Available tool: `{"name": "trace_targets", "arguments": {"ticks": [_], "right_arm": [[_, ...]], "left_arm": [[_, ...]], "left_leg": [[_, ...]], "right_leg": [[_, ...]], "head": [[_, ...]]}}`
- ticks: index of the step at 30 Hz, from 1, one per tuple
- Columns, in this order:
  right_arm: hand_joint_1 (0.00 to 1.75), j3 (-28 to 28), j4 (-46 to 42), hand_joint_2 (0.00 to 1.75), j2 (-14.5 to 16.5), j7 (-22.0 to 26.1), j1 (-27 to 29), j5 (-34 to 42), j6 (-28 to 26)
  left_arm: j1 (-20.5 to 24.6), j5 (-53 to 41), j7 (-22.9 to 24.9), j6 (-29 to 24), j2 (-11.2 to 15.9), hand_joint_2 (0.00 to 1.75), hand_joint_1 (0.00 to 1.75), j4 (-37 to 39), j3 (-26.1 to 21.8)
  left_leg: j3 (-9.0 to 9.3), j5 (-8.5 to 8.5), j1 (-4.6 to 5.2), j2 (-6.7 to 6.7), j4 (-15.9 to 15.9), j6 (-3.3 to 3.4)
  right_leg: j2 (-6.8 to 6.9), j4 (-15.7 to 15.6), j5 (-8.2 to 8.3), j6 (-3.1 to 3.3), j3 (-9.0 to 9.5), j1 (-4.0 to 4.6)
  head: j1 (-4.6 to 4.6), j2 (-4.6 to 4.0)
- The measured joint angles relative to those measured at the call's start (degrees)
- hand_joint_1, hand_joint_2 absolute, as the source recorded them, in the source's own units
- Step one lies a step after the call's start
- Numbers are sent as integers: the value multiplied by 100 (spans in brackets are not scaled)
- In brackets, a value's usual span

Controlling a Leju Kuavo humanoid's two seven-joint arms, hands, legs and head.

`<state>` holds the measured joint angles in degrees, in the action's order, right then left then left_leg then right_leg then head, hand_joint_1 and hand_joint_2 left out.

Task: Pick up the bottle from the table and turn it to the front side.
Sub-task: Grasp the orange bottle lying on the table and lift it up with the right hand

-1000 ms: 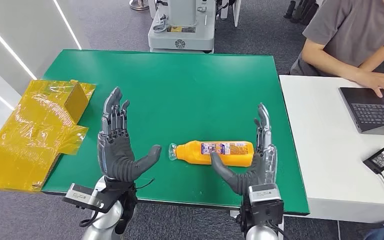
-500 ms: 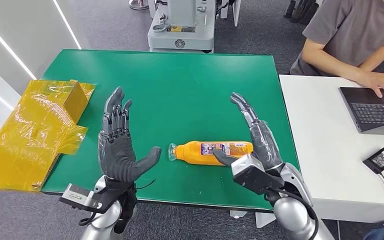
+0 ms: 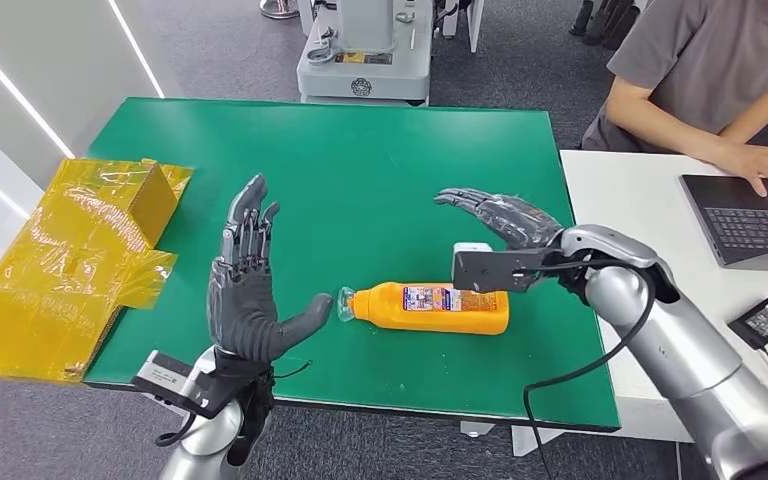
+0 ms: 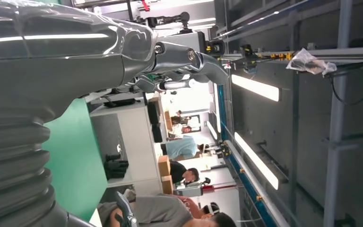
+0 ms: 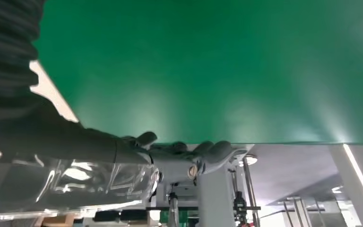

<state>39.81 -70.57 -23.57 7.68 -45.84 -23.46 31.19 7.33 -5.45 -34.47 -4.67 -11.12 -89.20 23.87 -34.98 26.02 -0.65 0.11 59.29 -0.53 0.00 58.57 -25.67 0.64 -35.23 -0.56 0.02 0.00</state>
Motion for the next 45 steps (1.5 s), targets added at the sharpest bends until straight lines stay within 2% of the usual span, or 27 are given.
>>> {"name": "trace_targets", "arguments": {"ticks": [10, 15, 22, 35, 42, 45], "right_arm": [[0, 822, 840, 175, -299, -152, -657, 519, 350], [0, 1075, 1020, 175, -338, -154, -729, 548, 376], [0, 1804, 1714, 175, -334, -74, -651, 904, -21], [0, 2180, 2080, 175, -226, 348, -546, 875, -492], [0, 2275, 2203, 175, -124, 413, -483, 801, -642], [0, 2279, 2255, 175, -62, 413, -415, 585, -887]], "left_arm": [[99, 41, 116, 38, -1, 175, 0, 7, 17], [141, 54, 133, 43, -1, 175, 0, 15, 38], [248, 126, 260, 174, -27, 175, 0, 52, 138], [304, 212, 240, 114, -29, 175, 0, 59, 140], [305, 216, 213, 107, -30, 175, 0, 59, 140], [310, 225, 254, 122, -37, 175, 0, 59, 140]], "left_leg": [[-1, 1, 1, 0, 0, 1], [-1, 1, 0, -1, 0, 1], [-1, 2, 0, 0, 1, 1], [-1, 1, 0, -1, 0, 1], [-2, 1, 0, -1, 0, 1], [-1, 1, 0, -1, 0, 1]], "right_leg": [[0, -2, -1, -2, 0, 0], [-1, -2, -1, -2, 0, 0], [-1, -1, -1, -2, -1, 0], [-1, 0, -1, -2, 0, 1], [-1, 0, -2, -3, -1, 1], [-2, -1, -2, -3, -1, 1]], "head": [[0, 0], [0, 0], [1, 0], [1, 0], [0, 0], [2, 0]]}}
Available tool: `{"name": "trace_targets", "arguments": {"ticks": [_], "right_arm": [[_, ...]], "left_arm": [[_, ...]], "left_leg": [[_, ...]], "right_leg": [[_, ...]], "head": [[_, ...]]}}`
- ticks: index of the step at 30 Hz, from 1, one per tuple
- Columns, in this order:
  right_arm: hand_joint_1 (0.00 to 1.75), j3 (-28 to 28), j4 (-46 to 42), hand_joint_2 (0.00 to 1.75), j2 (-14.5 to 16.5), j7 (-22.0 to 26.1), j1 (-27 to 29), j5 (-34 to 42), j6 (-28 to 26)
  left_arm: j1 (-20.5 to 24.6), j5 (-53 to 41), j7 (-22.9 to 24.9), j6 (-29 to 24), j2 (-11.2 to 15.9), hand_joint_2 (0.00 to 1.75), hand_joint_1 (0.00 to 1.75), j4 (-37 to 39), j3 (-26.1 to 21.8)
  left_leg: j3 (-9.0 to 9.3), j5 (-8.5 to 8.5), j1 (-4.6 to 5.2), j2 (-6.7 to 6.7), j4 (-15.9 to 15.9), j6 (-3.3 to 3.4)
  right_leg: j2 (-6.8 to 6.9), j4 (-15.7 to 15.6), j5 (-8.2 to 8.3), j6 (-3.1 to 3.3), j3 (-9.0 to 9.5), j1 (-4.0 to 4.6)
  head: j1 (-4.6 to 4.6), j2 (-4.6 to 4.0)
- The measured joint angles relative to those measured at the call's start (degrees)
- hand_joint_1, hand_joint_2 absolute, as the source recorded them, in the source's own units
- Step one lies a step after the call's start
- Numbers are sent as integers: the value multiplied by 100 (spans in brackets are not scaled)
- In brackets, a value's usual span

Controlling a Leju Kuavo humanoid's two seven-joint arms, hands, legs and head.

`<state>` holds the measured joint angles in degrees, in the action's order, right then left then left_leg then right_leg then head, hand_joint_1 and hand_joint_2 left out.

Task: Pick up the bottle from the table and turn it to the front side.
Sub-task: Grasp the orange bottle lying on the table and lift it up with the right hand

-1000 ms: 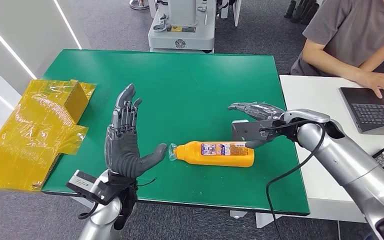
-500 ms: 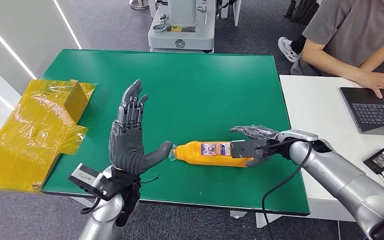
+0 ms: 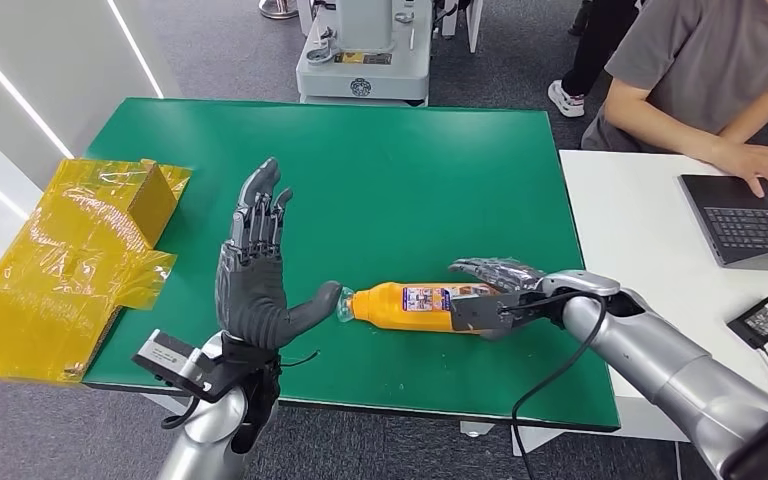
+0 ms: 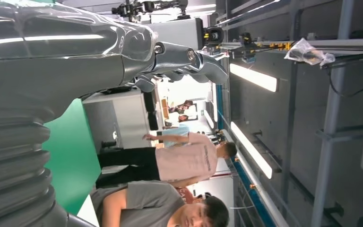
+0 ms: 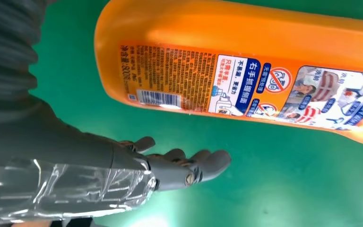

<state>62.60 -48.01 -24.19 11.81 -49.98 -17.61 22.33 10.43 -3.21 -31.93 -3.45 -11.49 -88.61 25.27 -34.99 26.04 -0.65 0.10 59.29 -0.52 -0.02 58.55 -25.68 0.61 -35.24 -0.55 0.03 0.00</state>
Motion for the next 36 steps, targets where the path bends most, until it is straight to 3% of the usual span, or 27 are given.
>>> {"name": "trace_targets", "arguments": {"ticks": [8, 23, 24, 27, 28, 31, 35, 36], "right_arm": [[0, -275, -49, 175, -20, -265, 705, -447, -591], [0, -849, -266, 175, -261, -302, 1287, -848, -607], [29, -886, -271, 175, -266, -297, 1317, -885, -628], [147, -992, -303, 175, -271, -270, 1409, -1034, -709], [159, -1023, -309, 175, -268, -254, 1429, -1097, -738], [171, -1107, -308, 175, -244, -209, 1451, -1293, -798], [174, -1182, -302, 175, -208, -157, 1464, -1418, -817], [167, -1194, -302, 175, -205, -146, 1468, -1432, -822]], "left_arm": [[188, 67, 151, 151, -29, 175, 0, 84, 101], [255, 213, -48, 163, -48, 175, 0, 401, 203], [256, 218, -50, 169, -48, 175, 0, 414, 210], [257, 226, -53, 187, -46, 175, 0, 442, 232], [257, 227, -54, 189, -46, 175, 0, 447, 236], [255, 226, -57, 187, -43, 175, 0, 452, 236], [248, 219, -89, 184, -32, 175, 0, 452, 236], [246, 218, -103, 183, -27, 175, 0, 452, 236]], "left_leg": [[0, 1, 1, 9, 1, 1], [4, 4, 1, 3, 3, 6], [4, 4, 1, 3, 3, 6], [3, 5, 1, 3, 3, 7], [3, 5, 1, 3, 3, 8], [3, 5, 1, 2, 2, 8], [4, 5, 0, 2, 3, 8], [4, 5, 0, 2, 3, 8]], "right_leg": [[7, -2, 0, -1, 1, 0], [2, -4, 0, -1, 3, 0], [3, -4, 0, -1, 3, 0], [3, -4, 0, -1, 4, 0], [3, -4, 0, -1, 5, 0], [3, -3, 0, -1, 5, 0], [3, -3, 0, -1, 6, 0], [3, -3, 0, -1, 6, 0]], "head": [[0, 0], [0, 0], [-1, 0], [0, 0], [0, 0], [-1, 0], [-1, 0], [-1, 0]]}}
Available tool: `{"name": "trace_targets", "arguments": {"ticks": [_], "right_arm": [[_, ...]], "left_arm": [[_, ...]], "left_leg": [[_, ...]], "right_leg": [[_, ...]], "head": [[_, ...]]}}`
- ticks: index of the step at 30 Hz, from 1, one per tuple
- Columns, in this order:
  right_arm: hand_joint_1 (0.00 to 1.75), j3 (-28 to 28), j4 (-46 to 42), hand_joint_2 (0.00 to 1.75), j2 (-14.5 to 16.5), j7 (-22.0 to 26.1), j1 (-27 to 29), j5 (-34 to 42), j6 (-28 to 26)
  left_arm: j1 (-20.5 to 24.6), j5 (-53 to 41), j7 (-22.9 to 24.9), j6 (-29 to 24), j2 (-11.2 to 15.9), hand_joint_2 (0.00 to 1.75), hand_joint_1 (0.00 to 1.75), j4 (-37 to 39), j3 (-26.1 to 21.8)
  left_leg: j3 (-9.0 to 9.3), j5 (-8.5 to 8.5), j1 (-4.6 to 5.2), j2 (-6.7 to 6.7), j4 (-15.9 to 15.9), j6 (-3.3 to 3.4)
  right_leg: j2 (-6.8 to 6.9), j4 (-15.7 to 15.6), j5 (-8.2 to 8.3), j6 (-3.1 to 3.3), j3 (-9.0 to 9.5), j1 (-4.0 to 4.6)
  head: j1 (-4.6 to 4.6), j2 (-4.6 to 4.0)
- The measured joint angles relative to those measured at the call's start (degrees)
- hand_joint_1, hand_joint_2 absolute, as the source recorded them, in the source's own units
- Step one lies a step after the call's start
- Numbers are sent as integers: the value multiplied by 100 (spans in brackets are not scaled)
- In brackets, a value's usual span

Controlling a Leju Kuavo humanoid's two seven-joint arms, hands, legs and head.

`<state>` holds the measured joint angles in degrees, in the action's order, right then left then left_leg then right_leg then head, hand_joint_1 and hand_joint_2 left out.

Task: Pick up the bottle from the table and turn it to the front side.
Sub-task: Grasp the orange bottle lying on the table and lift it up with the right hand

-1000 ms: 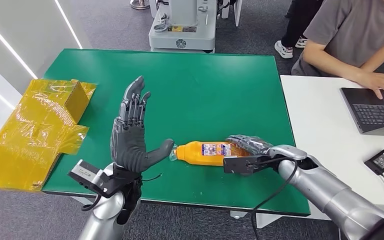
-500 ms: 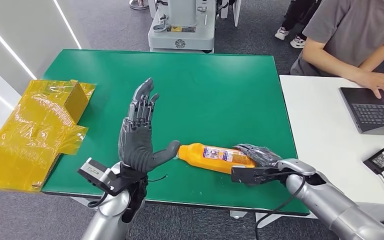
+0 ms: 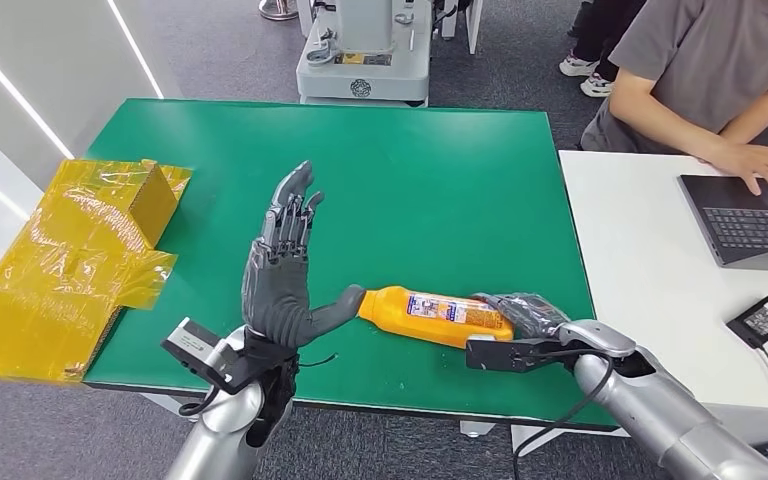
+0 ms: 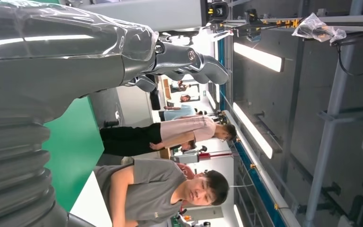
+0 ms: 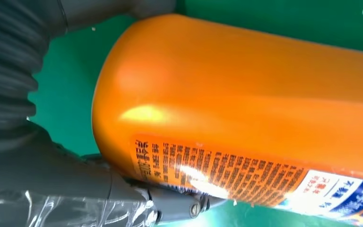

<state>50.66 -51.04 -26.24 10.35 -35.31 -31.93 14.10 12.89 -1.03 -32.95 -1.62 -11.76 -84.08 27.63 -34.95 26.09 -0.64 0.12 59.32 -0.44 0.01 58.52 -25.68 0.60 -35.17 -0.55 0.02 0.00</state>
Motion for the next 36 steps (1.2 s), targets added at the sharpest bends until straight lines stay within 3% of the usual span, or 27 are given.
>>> {"name": "trace_targets", "arguments": {"ticks": [1, 2, 5, 6, 8, 24, 36], "right_arm": [[159, -12, 0, 175, 2, 5, 4, -6, -6], [138, -24, 0, 175, 4, 9, 9, -7, -12], [44, -67, -1, 175, 10, 12, 34, -7, -33], [21, -80, -2, 175, 11, 12, 42, -11, -39], [0, -99, -6, 175, 14, 9, 51, -25, -45], [0, -108, -2, 175, 56, -134, -185, -232, 190], [0, 139, 70, 175, 504, 38, -971, -294, 271]], "left_arm": [[-2, -1, -10, -1, 5, 175, 0, 0, 0], [-4, -2, -16, -1, 10, 175, 0, 0, 0], [-9, -7, -20, -3, 14, 175, 0, 0, 0], [-10, -9, -21, -3, 15, 175, 0, 0, 0], [-16, -13, -23, -6, 17, 175, 0, 0, 0], [-89, -74, -17, -15, 20, 175, 0, -8, -2], [-168, -103, -14, -79, 20, 175, 0, -85, -2]], "left_leg": [[0, 0, 0, 0, 0, 0], [0, 0, 0, 1, 0, 0], [0, 0, 0, 1, 0, 0], [-1, 0, 0, 1, 0, 0], [-1, 0, 0, 1, 0, 0], [-9, 0, 0, 4, 0, 0], [-8, -2, -1, 5, -2, 0]], "right_leg": [[0, 0, 0, 0, 0, 0], [0, 0, 0, 0, 0, 0], [1, 1, 0, 0, 0, 0], [0, 1, 0, 0, 0, 0], [0, 1, 0, 0, 0, 0], [3, 4, 0, 0, -1, 0], [3, 6, -1, 1, -3, 1]], "head": [[0, 0], [0, 0], [0, 0], [0, 0], [1, 0], [1, 0], [1, 0]]}}
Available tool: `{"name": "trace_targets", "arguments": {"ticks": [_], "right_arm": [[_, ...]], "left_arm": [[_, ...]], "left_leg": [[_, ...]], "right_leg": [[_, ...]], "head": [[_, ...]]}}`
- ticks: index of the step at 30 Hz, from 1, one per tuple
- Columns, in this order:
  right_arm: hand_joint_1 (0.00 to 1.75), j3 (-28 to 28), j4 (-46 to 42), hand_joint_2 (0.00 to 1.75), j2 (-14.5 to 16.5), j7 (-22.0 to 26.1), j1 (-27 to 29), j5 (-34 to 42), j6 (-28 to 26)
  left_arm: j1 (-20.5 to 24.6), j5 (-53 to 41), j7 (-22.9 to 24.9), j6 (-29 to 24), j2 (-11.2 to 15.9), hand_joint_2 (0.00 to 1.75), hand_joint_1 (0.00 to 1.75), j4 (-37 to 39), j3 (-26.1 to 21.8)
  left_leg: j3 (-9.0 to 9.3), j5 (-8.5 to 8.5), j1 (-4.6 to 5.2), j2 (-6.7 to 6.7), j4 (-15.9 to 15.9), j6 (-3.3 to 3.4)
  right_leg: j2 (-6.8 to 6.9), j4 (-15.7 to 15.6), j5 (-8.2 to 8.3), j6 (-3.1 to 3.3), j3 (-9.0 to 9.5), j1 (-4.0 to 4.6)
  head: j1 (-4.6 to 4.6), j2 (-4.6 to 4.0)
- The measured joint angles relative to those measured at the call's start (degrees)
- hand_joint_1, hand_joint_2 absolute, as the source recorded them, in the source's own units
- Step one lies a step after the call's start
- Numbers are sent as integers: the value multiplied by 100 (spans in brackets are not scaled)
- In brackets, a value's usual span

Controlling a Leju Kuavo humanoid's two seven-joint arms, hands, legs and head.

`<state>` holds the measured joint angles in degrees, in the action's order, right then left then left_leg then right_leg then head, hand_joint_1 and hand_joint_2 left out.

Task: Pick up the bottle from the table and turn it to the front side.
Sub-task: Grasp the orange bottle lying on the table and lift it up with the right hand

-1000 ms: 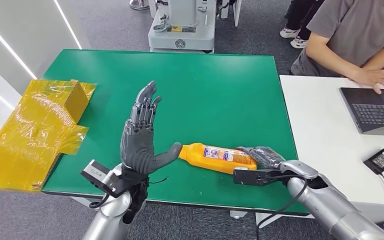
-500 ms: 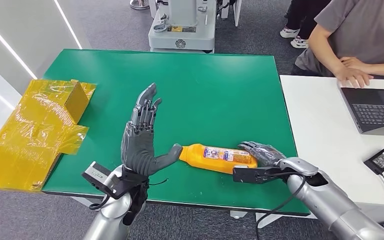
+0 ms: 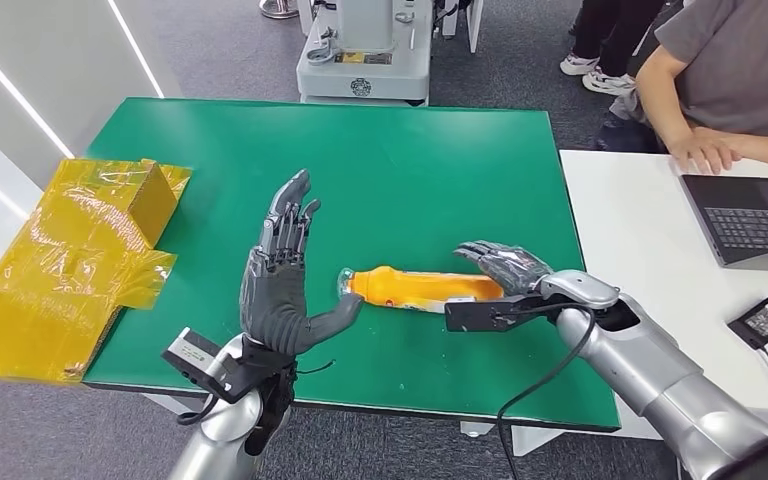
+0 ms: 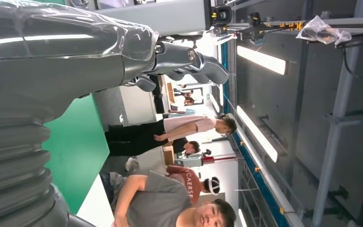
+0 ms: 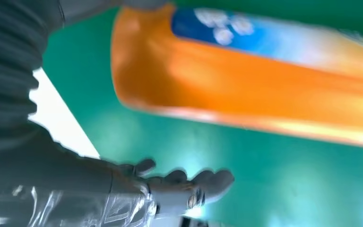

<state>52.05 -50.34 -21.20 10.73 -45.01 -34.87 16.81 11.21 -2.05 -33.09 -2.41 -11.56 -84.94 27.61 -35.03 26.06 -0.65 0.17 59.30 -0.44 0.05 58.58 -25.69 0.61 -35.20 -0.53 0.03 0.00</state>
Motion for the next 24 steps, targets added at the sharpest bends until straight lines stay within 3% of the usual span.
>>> {"name": "trace_targets", "arguments": {"ticks": [11, 24], "right_arm": [[0, 268, 438, 175, 489, 118, -288, 102, -79], [0, 402, 820, 175, 617, 163, -298, 193, -233]], "left_arm": [[-1, 46, -9, -88, 12, 175, 0, 0, 0], [12, 50, -11, -85, 13, 175, 0, 0, -2]], "left_leg": [[-1, -1, 0, 5, 0, 1], [0, 0, 0, 5, 2, 1]], "right_leg": [[6, -1, 0, -1, 1, 0], [4, -2, 0, -1, 0, -1]], "head": [[0, 0], [1, 0]]}}
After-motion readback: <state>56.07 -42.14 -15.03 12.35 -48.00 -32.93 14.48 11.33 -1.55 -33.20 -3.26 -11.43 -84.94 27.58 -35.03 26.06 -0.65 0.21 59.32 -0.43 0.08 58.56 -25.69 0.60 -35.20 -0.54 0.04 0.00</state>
